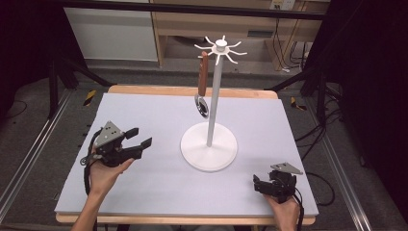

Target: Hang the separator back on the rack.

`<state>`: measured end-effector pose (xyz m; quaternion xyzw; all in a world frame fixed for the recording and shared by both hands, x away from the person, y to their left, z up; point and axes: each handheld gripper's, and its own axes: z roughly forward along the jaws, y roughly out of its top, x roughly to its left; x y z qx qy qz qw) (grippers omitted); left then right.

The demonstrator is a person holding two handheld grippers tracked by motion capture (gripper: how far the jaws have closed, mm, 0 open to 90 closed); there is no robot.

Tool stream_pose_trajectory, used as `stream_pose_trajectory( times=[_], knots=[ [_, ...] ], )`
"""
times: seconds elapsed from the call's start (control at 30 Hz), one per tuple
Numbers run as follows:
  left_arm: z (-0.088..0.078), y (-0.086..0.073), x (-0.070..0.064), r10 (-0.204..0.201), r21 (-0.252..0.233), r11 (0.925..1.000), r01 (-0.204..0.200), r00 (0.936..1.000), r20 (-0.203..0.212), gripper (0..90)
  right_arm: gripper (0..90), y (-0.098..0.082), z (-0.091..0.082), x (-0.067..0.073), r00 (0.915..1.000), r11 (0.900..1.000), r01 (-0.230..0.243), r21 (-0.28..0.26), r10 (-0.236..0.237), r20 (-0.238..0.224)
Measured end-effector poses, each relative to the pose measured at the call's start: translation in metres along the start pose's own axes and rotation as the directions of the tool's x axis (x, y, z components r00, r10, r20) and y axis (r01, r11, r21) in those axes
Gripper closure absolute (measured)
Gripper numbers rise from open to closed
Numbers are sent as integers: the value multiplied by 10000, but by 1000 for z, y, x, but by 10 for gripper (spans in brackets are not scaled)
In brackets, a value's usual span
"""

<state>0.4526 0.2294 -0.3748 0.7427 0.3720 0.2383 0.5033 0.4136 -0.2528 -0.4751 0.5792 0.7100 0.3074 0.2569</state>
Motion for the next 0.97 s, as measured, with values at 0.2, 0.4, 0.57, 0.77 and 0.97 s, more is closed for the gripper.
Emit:
stream_pose_trajectory(
  times=[0.2,0.4,0.57,0.77,0.97],
  knots=[
    [2,-30,10,-259,508,9983,274,9992,-308,363,99,0,0,-2,9999,9999,-145,44,145,33],
    [-2,-54,21,-129,1100,9937,238,9951,-982,352,88,0,1,-8,9996,9997,-256,40,256,98],
    [-8,-73,35,-232,1426,9886,481,9849,-1714,344,75,1,3,-16,9990,9993,-366,79,364,258],
    [-17,-91,52,-506,1669,9815,935,9682,-2450,341,61,0,4,-26,9983,9990,-426,120,420,409],
    [-27,-98,69,-775,1535,9801,1255,9551,-2860,341,62,0,4,-25,9986,9991,-401,113,397,344]
  ],
)
